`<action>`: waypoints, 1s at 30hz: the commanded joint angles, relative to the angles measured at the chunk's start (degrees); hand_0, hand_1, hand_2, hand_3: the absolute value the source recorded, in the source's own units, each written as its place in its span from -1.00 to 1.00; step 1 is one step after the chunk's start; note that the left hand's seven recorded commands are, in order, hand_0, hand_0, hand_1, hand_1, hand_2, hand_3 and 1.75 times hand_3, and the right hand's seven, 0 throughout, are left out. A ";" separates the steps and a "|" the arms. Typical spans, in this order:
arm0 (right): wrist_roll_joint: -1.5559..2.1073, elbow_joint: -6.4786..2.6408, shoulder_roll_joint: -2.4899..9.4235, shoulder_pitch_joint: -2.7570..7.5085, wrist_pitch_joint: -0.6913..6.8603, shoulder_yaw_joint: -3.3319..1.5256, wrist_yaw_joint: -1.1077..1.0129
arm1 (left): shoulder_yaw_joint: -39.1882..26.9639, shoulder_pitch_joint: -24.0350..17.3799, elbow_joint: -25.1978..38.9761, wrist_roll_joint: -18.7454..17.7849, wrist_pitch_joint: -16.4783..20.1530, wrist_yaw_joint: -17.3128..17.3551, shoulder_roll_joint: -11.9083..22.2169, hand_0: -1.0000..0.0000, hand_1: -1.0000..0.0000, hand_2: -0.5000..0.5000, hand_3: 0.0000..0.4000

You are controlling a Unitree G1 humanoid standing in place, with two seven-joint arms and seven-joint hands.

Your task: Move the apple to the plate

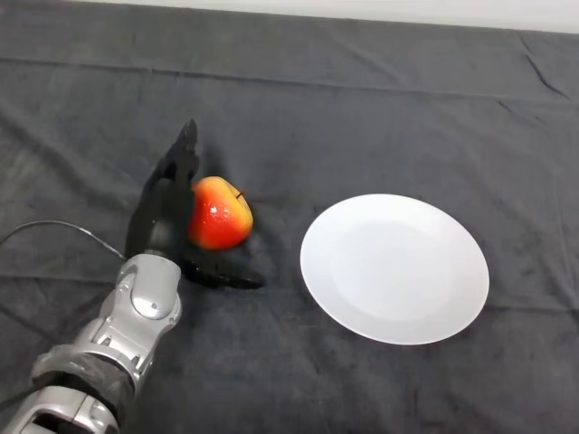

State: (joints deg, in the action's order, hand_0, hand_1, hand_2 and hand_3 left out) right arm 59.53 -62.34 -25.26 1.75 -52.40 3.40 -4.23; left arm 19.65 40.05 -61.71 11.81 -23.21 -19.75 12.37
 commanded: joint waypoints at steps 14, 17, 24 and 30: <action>1.35 -5.79 9.51 5.18 6.93 -4.61 0.17 | 3.04 6.71 -2.94 1.70 -1.00 -1.96 -1.05 -1.00 -1.00 0.00 1.00; 1.42 -5.83 9.50 5.17 6.90 -4.66 0.15 | 3.71 7.08 -2.16 2.05 -0.52 -2.69 -1.51 -1.00 -1.00 0.00 1.00; 1.54 -5.87 9.49 5.15 6.86 -4.76 0.13 | 6.45 7.07 3.57 3.21 2.82 -4.43 -2.66 -1.00 -1.00 0.00 1.00; 1.57 -5.84 9.48 5.16 6.86 -4.81 0.14 | 9.84 6.15 11.92 4.15 6.60 -5.08 -2.67 -1.00 -1.00 0.00 1.00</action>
State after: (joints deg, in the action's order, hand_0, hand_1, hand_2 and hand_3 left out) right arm 60.09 -62.46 -25.50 1.73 -52.61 2.67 -4.28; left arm 28.55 42.22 -51.29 14.62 -16.88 -24.25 10.18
